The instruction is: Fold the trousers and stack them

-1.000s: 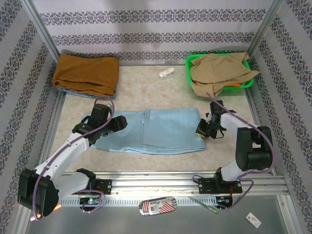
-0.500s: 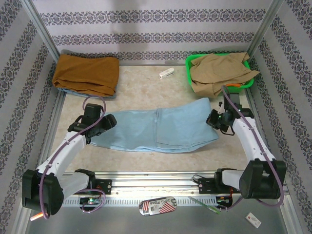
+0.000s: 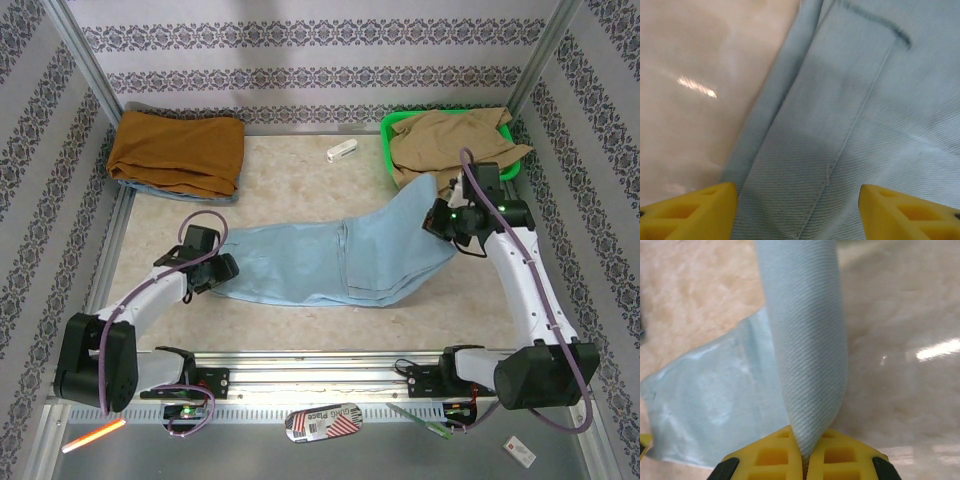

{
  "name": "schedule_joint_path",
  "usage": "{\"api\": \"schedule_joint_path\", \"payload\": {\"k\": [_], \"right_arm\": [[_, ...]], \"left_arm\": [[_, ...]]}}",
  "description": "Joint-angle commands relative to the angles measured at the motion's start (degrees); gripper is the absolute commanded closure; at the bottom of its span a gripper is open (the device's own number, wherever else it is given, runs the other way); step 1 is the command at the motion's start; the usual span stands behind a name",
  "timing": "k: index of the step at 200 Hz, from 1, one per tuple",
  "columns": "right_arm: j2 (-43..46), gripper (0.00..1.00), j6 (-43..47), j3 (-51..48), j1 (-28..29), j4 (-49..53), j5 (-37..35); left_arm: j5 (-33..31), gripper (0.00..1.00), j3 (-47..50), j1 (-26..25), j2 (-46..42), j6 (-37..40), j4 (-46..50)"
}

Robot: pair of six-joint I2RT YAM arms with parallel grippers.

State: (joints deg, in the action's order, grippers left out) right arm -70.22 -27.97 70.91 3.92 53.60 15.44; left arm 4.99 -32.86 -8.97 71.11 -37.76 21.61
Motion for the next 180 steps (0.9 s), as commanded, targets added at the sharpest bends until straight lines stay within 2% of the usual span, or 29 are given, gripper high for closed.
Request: {"api": "schedule_joint_path", "payload": {"k": [1, 32, 52, 81, 98, 109, 133, 149, 168, 180], "right_arm": [[-1.8, 1.00, -3.7, 5.3, 6.1, -0.9, 0.9], [-4.6, 1.00, -9.5, 8.7, 16.9, -3.7, -1.3], [-7.1, 1.00, -12.1, 11.5, 23.6, -5.3, -3.2], [-11.8, 1.00, -13.1, 16.6, 31.6, -5.8, -5.8], [-14.6, 1.00, -13.3, 19.0, 34.8, -5.8, -6.7], [-16.4, 1.00, -13.6, 19.9, 36.7, -6.0, -7.0], [-20.4, 1.00, -14.6, 20.8, 40.6, -6.9, -8.2], [-22.6, 1.00, -15.4, 21.2, 41.8, -7.2, -7.9], [-23.8, 1.00, -17.2, 21.1, 43.2, -8.7, -9.2], [-24.8, 1.00, -18.3, 21.5, 44.4, -9.6, -9.7]], "left_arm": [[3.8, 0.38, 1.9, 0.5, 1.4, -0.4, -4.7], [7.6, 0.44, 6.2, -0.1, 0.3, -2.8, -9.4], [8.6, 0.46, 8.4, -2.6, -0.4, -5.6, -10.7], [6.6, 0.47, 11.3, -11.1, -2.8, -11.8, -12.7], [4.4, 0.47, 11.2, -17.7, -4.3, -15.0, -12.7], [4.1, 0.46, 10.6, -20.0, -5.2, -16.0, -12.4], [0.8, 0.40, 8.3, -20.1, -10.0, -14.3, -5.7], [-0.8, 0.36, 6.7, -18.1, -13.5, -12.0, -0.8], [-0.3, 0.35, 6.5, -15.1, -16.1, -9.7, 1.6], [1.0, 0.38, 7.5, -13.3, -16.7, -9.1, 1.5]]}}
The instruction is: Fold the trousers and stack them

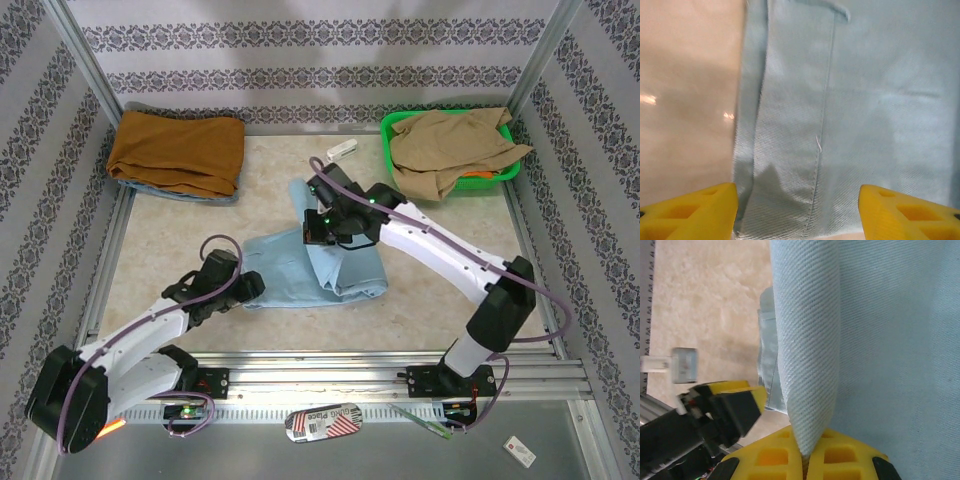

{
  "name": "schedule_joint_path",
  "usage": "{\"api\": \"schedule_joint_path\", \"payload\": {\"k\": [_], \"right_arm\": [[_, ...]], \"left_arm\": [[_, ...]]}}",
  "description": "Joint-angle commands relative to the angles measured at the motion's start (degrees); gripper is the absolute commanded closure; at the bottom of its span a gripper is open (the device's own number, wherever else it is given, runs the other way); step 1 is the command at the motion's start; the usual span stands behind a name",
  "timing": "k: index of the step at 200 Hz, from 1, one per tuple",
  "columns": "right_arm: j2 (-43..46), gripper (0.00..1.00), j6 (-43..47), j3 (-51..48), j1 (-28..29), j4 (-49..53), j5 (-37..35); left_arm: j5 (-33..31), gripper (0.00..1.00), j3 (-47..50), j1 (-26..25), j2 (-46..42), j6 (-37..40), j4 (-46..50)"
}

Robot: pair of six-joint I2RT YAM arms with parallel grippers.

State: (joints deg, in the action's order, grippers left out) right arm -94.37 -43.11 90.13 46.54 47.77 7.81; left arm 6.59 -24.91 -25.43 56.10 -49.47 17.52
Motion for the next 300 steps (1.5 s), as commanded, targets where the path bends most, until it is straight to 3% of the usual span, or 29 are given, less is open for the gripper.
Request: {"api": "schedule_joint_path", "payload": {"k": [1, 31, 62, 92, 229, 300], "right_arm": [[-0.8, 1.00, -3.2, 2.3, 1.9, -3.7, -2.2], [-6.1, 1.00, -3.5, 6.7, 5.6, -0.9, -5.6], [-9.9, 1.00, -4.7, 7.5, 8.0, -1.8, -6.1], [-14.3, 1.00, -6.3, 8.2, 9.3, -4.3, -2.8], [-25.0, 1.00, -14.9, 13.0, 12.7, -12.4, 2.4], [-27.4, 1.00, -19.6, 13.6, 13.4, -16.3, 4.9]], "left_arm": [[-0.5, 0.38, -0.3, 3.3, -1.7, 2.6, 5.6], [-2.0, 0.52, 1.7, 5.5, -0.7, 1.5, 7.2], [-1.5, 0.82, 4.7, 5.8, 0.5, 0.7, 4.6], [0.5, 1.00, 8.6, 5.8, 1.6, -0.1, -1.0], [5.6, 1.00, 12.7, 5.7, 4.0, -2.4, -10.2], [5.6, 1.00, 11.9, 5.7, 3.8, -2.1, -9.6]]}}
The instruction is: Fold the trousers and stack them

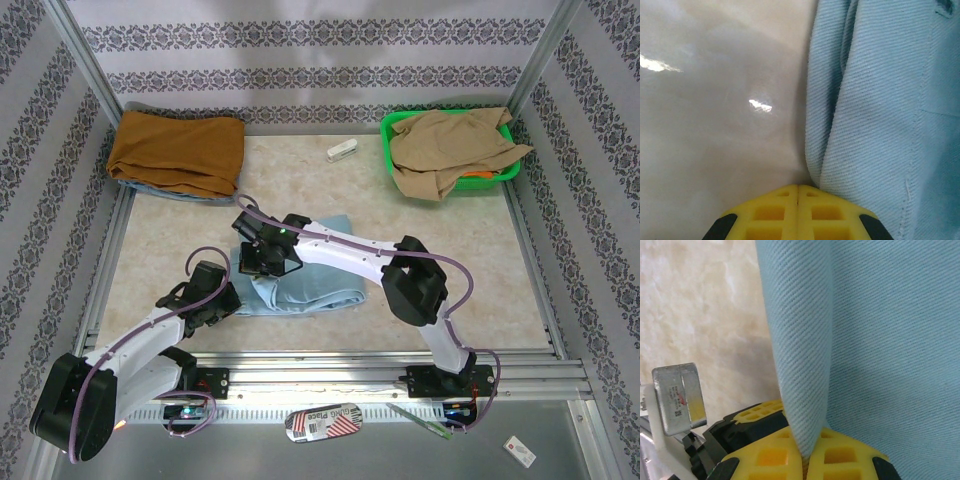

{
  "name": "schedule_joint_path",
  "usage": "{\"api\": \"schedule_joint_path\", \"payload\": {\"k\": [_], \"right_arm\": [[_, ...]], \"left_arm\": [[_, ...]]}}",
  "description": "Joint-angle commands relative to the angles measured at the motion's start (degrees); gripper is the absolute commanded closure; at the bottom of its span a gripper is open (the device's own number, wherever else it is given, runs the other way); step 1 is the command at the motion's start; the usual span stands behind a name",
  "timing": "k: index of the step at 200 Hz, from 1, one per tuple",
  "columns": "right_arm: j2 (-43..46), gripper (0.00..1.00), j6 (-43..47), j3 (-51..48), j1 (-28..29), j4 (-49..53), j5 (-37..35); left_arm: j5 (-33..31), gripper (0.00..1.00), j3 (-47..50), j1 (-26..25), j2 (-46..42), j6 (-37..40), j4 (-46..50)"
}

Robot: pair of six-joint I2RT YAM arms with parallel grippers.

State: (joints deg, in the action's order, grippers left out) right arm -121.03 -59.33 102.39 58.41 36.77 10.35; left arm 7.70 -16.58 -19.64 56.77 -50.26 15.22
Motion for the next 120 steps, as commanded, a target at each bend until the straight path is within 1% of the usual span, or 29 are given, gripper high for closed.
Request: {"api": "schedule_joint_path", "payload": {"k": [1, 30, 42, 48, 50, 52, 53, 54, 55, 59, 78, 92, 98, 109, 120], "right_arm": [[-0.8, 1.00, -3.5, 1.3, 1.6, -5.4, 2.4], [-2.7, 0.99, -6.7, -0.6, 2.1, -10.2, 5.9], [-3.4, 0.95, -8.0, -1.3, 2.1, -12.5, 7.4], [-3.8, 0.92, -8.2, -1.3, 2.1, -12.6, 7.9], [-3.8, 0.87, -8.3, -1.4, 2.1, -12.7, 8.1], [-3.9, 0.86, -8.3, -1.4, 2.1, -12.7, 8.2], [-3.9, 0.83, -8.3, -1.4, 2.1, -12.7, 8.3], [-3.9, 0.83, -8.4, -1.5, 2.1, -12.9, 8.4], [-3.9, 0.80, -8.5, -1.6, 2.1, -12.9, 8.5], [-3.7, 0.75, -8.7, -1.8, 1.9, -13.1, 8.8], [-1.8, 0.64, -10.0, -5.7, 1.0, -16.8, 10.1], [0.6, 0.58, -10.6, -8.3, 0.0, -18.6, 10.4], [1.7, 0.57, -10.8, -9.5, -0.4, -19.5, 10.5], [3.9, 0.56, -11.1, -11.6, -1.3, -21.0, 10.8], [6.2, 0.56, -11.0, -13.0, -2.1, -21.8, 11.1]], "left_arm": [[4.4, 1.00, 3.6, -0.1, 3.1, -1.3, -7.3], [4.5, 1.00, 3.7, -0.1, 3.9, -1.6, -8.0], [4.5, 1.00, 3.7, -0.1, 4.2, -1.9, -8.0], [4.7, 1.00, 3.7, -0.1, 4.1, -2.2, -8.0], [4.7, 1.00, 3.7, -0.1, 4.0, -2.3, -7.8], [4.8, 1.00, 3.6, -0.1, 3.9, -2.5, -7.6], [4.8, 1.00, 3.6, -0.1, 3.8, -2.6, -7.4], [4.7, 1.00, 3.5, -0.1, 3.7, -2.6, -7.2], [4.8, 1.00, 3.5, -0.1, 3.6, -2.7, -7.0], [4.6, 1.00, 3.4, -0.1, 3.1, -3.1, -6.2], [3.3, 1.00, 2.9, -0.1, -2.1, -4.7, -1.0], [1.0, 0.91, 2.1, -0.1, -8.0, -6.1, 5.9], [-0.1, 0.84, 1.6, -0.1, -10.9, -6.9, 9.2], [-1.7, 0.79, 0.4, -0.1, -16.2, -8.0, 15.0], [-3.5, 0.71, -1.0, 0.0, -21.3, -9.4, 21.0]]}}
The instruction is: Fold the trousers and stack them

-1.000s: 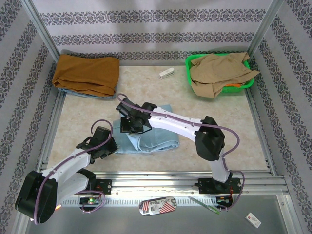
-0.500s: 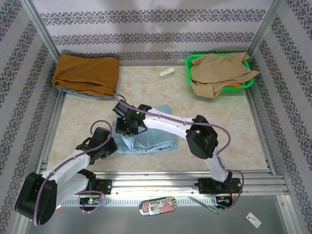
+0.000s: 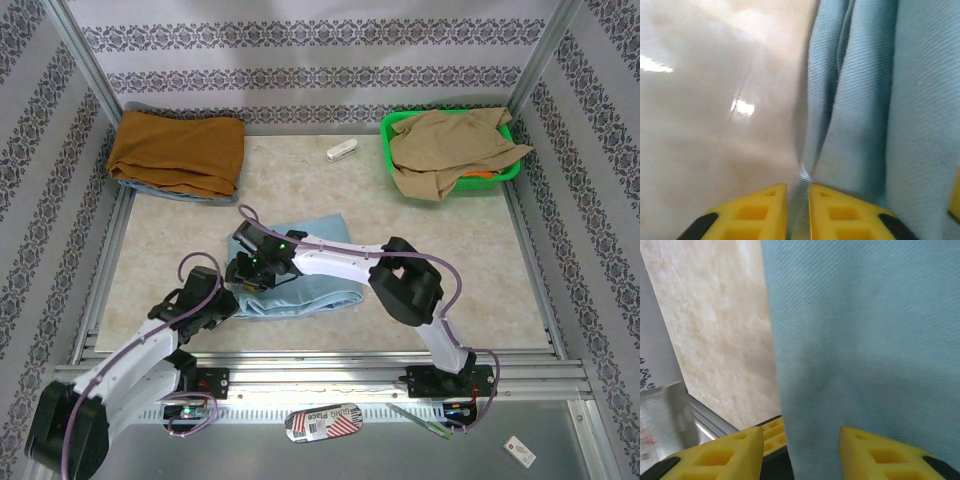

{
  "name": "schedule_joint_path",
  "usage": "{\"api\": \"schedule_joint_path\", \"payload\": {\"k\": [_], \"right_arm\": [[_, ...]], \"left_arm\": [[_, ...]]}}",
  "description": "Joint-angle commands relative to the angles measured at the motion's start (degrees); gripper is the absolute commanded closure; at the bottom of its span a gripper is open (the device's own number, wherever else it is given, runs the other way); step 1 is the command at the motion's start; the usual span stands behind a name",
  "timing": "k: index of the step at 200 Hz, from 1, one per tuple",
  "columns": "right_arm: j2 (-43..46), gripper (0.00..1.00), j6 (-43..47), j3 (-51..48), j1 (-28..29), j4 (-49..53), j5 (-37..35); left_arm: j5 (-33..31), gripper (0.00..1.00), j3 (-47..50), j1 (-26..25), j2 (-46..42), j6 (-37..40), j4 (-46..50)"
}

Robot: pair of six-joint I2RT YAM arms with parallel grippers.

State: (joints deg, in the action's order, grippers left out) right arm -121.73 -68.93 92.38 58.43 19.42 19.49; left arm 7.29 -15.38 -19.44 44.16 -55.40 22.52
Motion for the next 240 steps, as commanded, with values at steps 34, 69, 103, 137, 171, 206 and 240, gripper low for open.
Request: {"api": "schedule_joint_path", "payload": {"k": [34, 69, 103, 137, 171, 206, 240], "right_arm": [[15.1, 0.55, 0.9, -8.4, -6.3, -4.9, 2.9], [25.7, 0.58, 6.8, -18.2, -12.9, -1.9, 1.5], [34.6, 0.84, 9.9, -30.5, -17.3, -0.6, -1.0], [38.1, 1.00, 10.5, -41.6, -18.8, -1.4, -3.9], [37.7, 1.00, 8.9, -51.1, -19.0, -6.3, -4.6], [32.0, 1.00, 7.2, -57.8, -19.5, -13.8, -1.8], [30.2, 1.00, 8.4, -58.7, -20.9, -15.3, 0.3]], "left_arm": [[-7.5, 0.69, -8.4, -0.2, -19.3, -5.2, 26.3], [-6.2, 0.69, -18.4, -0.2, -10.8, 1.2, 24.2], [-1.8, 0.72, -26.6, -2.5, 4.9, 5.1, 13.6], [-1.5, 0.74, -30.4, -9.4, 19.2, 5.2, 3.1], [-1.7, 0.82, -20.9, -9.6, 23.2, 1.4, -4.3], [-4.5, 0.83, -6.0, -9.5, 14.0, -4.0, -4.6], [-8.5, 0.83, 2.8, -8.6, 4.1, -6.5, -3.2]]}}
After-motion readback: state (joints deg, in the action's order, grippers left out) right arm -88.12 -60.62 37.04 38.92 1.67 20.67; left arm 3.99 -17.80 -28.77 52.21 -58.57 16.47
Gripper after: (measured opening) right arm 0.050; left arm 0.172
